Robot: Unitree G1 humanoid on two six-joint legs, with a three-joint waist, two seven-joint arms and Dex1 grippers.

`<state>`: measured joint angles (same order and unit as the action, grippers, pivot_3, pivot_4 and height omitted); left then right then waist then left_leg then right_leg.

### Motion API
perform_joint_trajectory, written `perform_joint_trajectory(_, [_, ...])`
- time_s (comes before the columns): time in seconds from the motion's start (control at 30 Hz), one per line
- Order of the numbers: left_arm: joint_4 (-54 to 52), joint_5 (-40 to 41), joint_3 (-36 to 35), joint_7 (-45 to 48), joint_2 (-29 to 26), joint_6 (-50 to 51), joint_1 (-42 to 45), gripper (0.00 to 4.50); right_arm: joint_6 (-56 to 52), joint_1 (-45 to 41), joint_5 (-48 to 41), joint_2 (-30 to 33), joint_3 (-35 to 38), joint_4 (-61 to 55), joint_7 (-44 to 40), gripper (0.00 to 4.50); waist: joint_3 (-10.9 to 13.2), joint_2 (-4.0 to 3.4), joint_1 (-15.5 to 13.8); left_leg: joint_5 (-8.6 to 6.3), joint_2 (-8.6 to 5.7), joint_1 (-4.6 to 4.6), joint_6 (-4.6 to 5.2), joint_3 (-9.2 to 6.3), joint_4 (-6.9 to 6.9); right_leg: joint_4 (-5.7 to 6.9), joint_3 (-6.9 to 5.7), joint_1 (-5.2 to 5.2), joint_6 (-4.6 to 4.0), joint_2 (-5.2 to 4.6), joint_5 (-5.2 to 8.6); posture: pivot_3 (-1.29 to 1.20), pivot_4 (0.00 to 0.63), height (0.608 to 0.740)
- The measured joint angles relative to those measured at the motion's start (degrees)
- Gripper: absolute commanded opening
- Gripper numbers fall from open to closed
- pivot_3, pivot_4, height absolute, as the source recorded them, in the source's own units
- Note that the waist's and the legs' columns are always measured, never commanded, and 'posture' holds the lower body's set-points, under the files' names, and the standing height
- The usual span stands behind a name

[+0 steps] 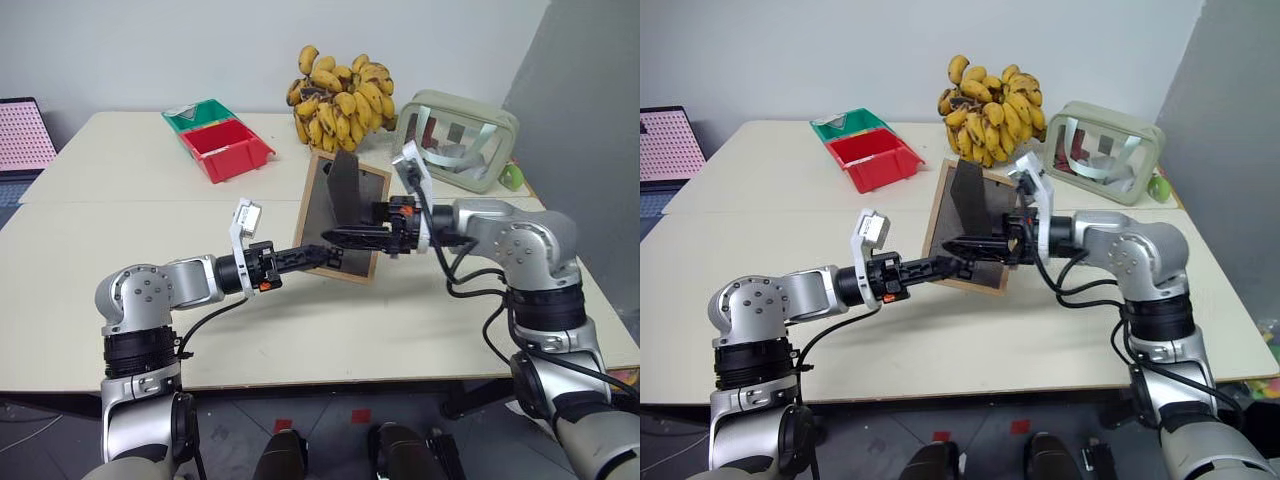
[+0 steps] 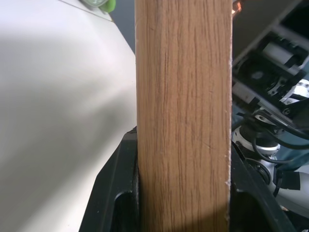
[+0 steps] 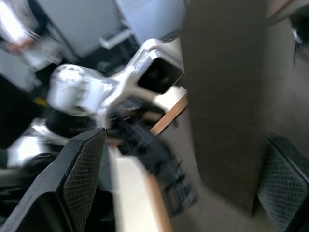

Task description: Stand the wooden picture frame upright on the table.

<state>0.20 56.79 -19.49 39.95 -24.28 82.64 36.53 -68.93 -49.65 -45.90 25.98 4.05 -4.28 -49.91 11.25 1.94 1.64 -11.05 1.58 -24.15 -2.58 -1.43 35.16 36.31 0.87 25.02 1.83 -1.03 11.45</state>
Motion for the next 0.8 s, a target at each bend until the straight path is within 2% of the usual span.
perform_joint_trajectory(0.13, [-0.22, 1.19, -0.08, -0.81, -0.59, 1.01, -0.60, 1.29, 3.03, 4.59, 0.83, 7.21, 2.05, -0.67, -1.86, 4.46, 0.00, 0.00, 0.14, 0.00, 0.02, 0.04, 0.00, 0.01, 0.02, 0.01, 0.00, 0.00, -0.01, 0.03, 0.01, 0.00, 0.150, 0.740])
perform_joint_trajectory(0.2, [-0.14, 1.81, -0.25, -1.79, -0.31, 2.00, -0.73, 1.29, 8.95, 7.70, 4.88, 10.06, 1.28, -1.61, -2.22, 4.46, 0.00, 0.00, 0.27, 0.00, 0.02, 0.04, 0.00, 0.03, 0.01, 0.04, 0.03, 0.02, -0.01, 0.05, 0.01, 0.00, 0.150, 0.740])
perform_joint_trajectory(0.23, [-0.01, 3.11, -0.85, -2.81, 0.13, 3.73, -0.89, 1.29, 23.45, 12.74, 13.84, 14.54, -0.79, -2.53, -2.49, 4.46, -0.01, 0.01, 0.21, 0.00, 0.02, 0.05, 0.00, 0.02, 0.01, 0.02, 0.00, 0.00, 0.01, 0.05, 0.03, 0.00, 0.150, 0.740])
perform_joint_trajectory(0.27, [0.13, 3.59, -1.54, -3.31, 0.20, 4.56, -1.02, 1.29, 31.58, 15.33, 19.07, 16.64, -1.66, -1.99, -2.40, 4.46, 0.00, 0.01, 0.17, 0.00, 0.01, 0.03, 0.00, 0.04, 0.00, -0.02, 0.00, 0.02, 0.02, 0.05, 0.03, 0.00, 0.150, 0.740])
perform_joint_trajectory(0.33, [1.05, 4.45, -3.88, -5.27, 0.96, 6.96, -0.75, 1.29, 58.68, 20.60, 34.25, 21.60, -5.93, 2.30, -0.06, 4.46, 0.00, 0.02, 0.19, 0.00, -0.03, 0.06, 0.00, 0.11, 0.01, -0.05, 0.05, 0.02, 0.04, 0.02, 0.02, 0.00, 0.150, 0.740])
perform_joint_trajectory(0.37, [1.32, 5.11, -4.76, -5.82, 0.97, 7.98, -0.80, 1.29, 68.11, 22.01, 39.38, 22.94, -7.15, 4.56, 0.75, 4.46, 0.01, 0.03, 0.25, 0.00, -0.03, 0.05, -0.01, 0.13, 0.01, -0.08, 0.06, 0.02, 0.07, 0.02, 0.00, 0.00, 0.150, 0.740])
perform_joint_trajectory(0.4, [4.24, 8.41, -4.89, -8.02, 0.67, 8.98, -0.20, 1.29, 87.75, 21.19, 51.76, 23.85, -10.41, 10.88, 9.42, 4.46, 0.01, 0.03, 0.61, 0.00, -0.02, 0.13, -0.02, 0.23, 0.04, -0.05, 0.16, 0.02, 0.15, 0.00, -0.05, 0.00, 0.150, 0.740])
perform_joint_trajectory(0.43, [6.02, 11.11, -4.39, -9.47, 0.66, 9.52, 0.19, 1.29, 99.02, 19.45, 60.18, 23.97, -12.17, 15.36, 16.48, 4.46, 0.02, 0.02, 1.12, 0.02, -0.02, 0.16, -0.04, 0.34, 0.04, -0.04, 0.24, 0.06, 0.20, -0.03, -0.09, 0.00, 0.150, 0.740])
perform_joint_trajectory(0.5, [8.19, 14.97, -3.28, -11.72, 0.46, 9.60, 0.35, 1.29, 110.92, 16.29, 69.81, 23.48, -14.19, 19.66, 25.13, 4.46, 0.03, 0.05, 1.71, 0.04, -0.02, 0.26, -0.07, 0.37, 0.04, 0.02, 0.31, 0.03, 0.18, -0.03, -0.10, 0.00, 0.150, 0.740])
perform_joint_trajectory(0.6, [11.58, 21.47, -1.73, -16.42, -0.80, 9.59, 0.61, 1.29, 120.85, 10.51, 80.93, 20.70, -16.22, 25.81, 37.17, 4.46, 0.13, 0.23, 1.97, 0.16, -0.04, 0.36, -0.27, 0.37, 0.05, 0.42, 0.44, 0.08, 0.14, -0.02, -0.09, 0.00, 0.150, 0.740])
perform_joint_trajectory(0.7, [13.51, 29.23, 0.68, -21.25, -2.34, 9.60, 0.33, 1.29, 125.01, 5.78, 90.78, 16.90, -19.04, 29.95, 48.08, 4.46, 0.17, 0.30, 1.54, 0.23, -0.05, 0.37, -0.39, 0.27, 0.06, 0.62, 0.40, 0.13, -0.05, -0.01, 0.01, 0.00, 0.150, 0.740])
perform_joint_trajectory(0.8, [14.05, 35.25, 3.43, -25.51, -2.40, 9.43, 0.07, 1.29, 127.68, 3.05, 94.94, 13.37, -21.15, 30.72, 53.98, 4.46, 0.17, 0.30, 1.23, 0.30, -0.06, 0.33, -0.49, 0.18, 0.06, 0.63, 0.37, 0.13, -0.03, -0.02, 0.00, 0.00, 0.150, 0.740])
